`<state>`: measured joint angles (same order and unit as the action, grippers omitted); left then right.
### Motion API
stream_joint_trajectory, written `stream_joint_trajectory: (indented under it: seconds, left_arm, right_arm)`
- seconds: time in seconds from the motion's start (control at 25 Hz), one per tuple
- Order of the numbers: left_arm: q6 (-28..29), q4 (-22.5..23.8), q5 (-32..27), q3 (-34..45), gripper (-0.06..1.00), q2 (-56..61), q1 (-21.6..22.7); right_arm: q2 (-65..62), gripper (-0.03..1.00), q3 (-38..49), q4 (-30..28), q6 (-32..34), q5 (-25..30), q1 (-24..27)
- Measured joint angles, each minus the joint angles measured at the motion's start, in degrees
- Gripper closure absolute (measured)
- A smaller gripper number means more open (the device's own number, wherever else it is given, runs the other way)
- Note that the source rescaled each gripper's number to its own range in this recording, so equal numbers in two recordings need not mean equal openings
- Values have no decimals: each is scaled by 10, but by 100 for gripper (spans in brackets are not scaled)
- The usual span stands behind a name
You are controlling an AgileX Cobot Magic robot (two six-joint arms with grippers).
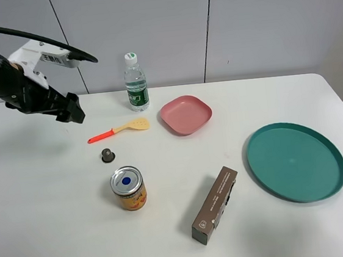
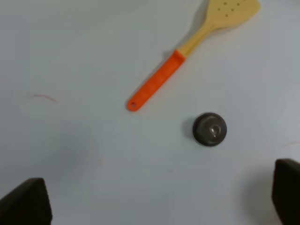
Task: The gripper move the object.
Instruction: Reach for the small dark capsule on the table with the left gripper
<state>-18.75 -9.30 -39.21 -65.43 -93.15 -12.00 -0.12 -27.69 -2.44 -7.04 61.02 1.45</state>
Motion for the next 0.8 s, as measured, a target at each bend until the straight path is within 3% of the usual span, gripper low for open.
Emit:
stream_joint_trajectory:
  seconds: [0.32,0.8]
  left_arm:
    - [0,-3,12,0,-4,-51,-29]
    - [0,-20,33,0,-4,-119,-38]
  right_arm:
    - [0,-3,0,0,0,0,0]
    - [0,-3,0,0,0,0,0]
